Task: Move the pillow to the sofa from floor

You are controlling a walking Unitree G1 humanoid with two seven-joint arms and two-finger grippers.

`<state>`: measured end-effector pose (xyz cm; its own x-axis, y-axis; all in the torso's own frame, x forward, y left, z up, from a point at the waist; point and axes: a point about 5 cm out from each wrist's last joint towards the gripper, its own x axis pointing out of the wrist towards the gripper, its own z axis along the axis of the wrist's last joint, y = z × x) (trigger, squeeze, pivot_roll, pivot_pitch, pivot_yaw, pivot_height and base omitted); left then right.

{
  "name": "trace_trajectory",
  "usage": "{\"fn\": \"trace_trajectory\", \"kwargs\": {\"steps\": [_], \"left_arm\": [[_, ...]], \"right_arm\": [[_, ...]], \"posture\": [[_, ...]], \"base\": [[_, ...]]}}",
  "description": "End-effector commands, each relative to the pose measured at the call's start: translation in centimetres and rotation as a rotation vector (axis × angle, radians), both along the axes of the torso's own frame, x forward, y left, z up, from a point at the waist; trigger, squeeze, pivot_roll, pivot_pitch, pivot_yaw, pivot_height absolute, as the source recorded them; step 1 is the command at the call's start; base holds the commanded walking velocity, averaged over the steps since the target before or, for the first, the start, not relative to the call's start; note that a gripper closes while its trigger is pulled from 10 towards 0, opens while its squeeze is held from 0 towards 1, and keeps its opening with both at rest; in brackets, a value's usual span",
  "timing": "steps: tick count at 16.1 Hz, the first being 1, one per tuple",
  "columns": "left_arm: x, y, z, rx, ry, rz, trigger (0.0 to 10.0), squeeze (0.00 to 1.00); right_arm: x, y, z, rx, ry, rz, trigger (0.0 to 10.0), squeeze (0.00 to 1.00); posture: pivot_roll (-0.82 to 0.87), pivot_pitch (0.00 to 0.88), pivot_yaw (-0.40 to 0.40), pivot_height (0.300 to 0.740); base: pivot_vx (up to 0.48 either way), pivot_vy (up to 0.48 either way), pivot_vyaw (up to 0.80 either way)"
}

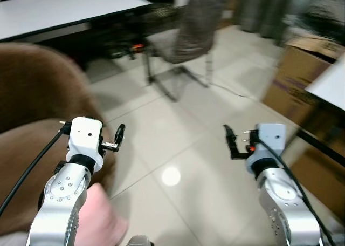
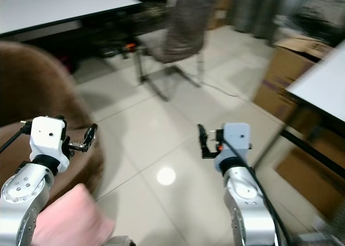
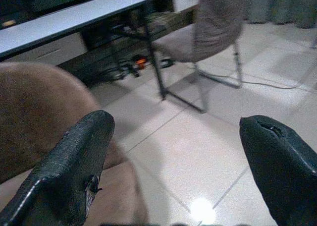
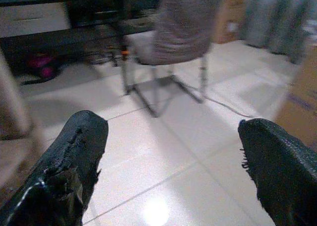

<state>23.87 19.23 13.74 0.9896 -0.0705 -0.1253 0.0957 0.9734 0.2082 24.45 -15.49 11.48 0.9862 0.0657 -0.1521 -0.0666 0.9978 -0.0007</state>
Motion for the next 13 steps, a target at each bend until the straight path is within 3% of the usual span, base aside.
{"fn": "trace_trajectory", "kwargs": {"steps": [1,5,13], "left_arm": [[0.11,0.09,0.20,0.018,-0.012,0.009,10.0,0.78],[0.12,0.02,0.18,0.030,-0.018,0.008,10.0,0.78],[0.10,-0.11,0.12,0.021,-0.024,0.029,10.0,0.78]], "right_arm": [[-0.05,0.14,-0.01,-0.007,0.010,0.016,10.0,1.00],[0.07,-0.33,-0.44,-0.096,0.030,-0.005,10.0,1.00],[0.50,-0.08,-0.03,-0.100,0.041,0.030,10.0,1.00]], "posture": [[0.04,0.000,0.012,0.740],[0.04,0.000,0.007,0.740],[0.04,0.000,-0.011,0.740]], "base": [[0.000,0.000,0.80],[0.000,0.000,0.80],[0.000,0.000,0.80]]}}
